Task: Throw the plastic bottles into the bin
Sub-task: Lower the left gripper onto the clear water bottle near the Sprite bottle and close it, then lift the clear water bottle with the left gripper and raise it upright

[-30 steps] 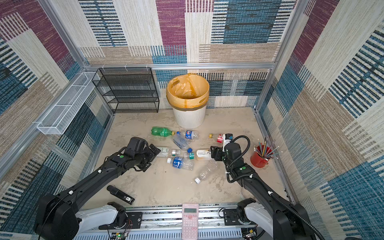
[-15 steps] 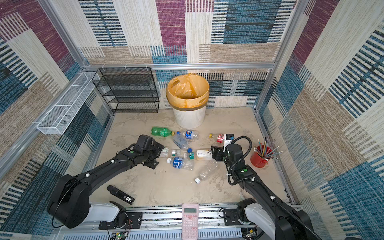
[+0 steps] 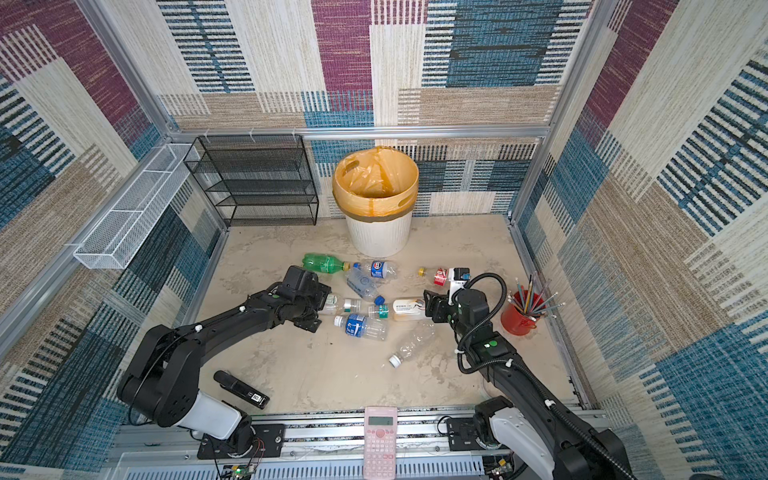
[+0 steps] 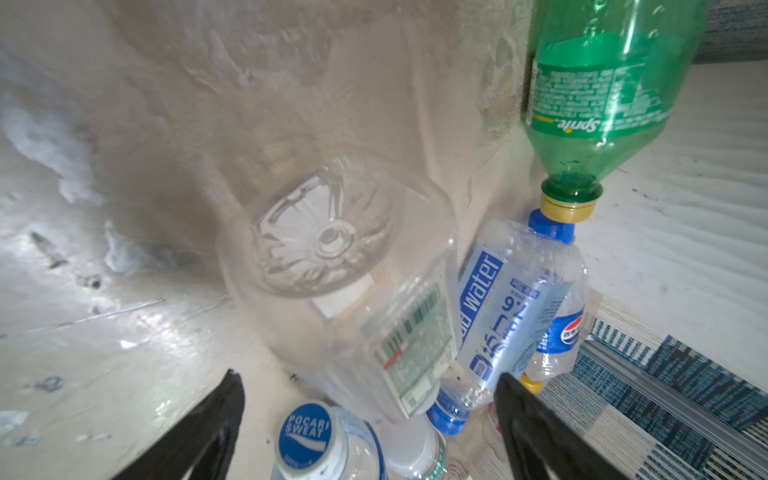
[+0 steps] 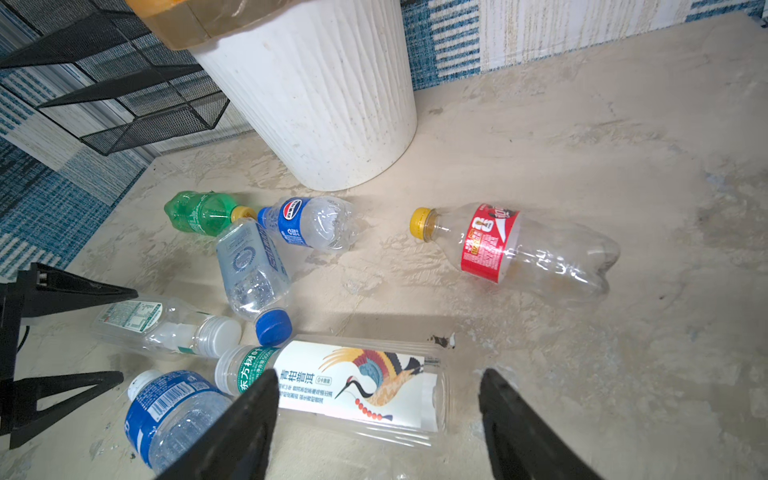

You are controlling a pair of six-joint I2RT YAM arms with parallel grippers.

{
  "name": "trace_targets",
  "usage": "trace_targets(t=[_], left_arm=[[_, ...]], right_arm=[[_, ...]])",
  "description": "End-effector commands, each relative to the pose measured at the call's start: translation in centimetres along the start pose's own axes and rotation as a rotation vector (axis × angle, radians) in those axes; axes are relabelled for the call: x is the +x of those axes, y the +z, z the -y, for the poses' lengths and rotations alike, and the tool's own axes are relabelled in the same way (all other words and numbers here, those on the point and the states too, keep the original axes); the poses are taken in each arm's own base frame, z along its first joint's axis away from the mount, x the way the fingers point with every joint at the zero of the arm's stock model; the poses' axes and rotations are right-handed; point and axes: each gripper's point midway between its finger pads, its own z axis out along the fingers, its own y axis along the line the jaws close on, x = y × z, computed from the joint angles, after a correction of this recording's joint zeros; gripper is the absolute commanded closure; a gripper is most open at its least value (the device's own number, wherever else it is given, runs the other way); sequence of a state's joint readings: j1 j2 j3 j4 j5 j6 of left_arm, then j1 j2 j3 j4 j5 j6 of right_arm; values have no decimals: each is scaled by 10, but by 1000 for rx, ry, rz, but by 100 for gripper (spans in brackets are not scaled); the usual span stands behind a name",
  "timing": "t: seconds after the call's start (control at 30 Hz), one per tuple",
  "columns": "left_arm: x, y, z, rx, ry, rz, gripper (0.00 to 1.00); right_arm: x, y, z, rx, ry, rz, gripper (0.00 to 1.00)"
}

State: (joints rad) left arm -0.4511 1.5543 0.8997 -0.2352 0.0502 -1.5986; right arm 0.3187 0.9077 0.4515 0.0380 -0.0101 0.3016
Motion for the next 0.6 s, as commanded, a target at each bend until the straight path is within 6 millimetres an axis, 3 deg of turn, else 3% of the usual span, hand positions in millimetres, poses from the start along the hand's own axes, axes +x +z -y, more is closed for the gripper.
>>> trace_targets(t=[0.0,0.57], left_arm=[[-6,5,6,9,-10,21,7],[-11,30,-7,-47,9,31,20]], right_arm=[[-5,-1,1,7,-17,25,23],[-2,-3,2,7,-29,32,23]])
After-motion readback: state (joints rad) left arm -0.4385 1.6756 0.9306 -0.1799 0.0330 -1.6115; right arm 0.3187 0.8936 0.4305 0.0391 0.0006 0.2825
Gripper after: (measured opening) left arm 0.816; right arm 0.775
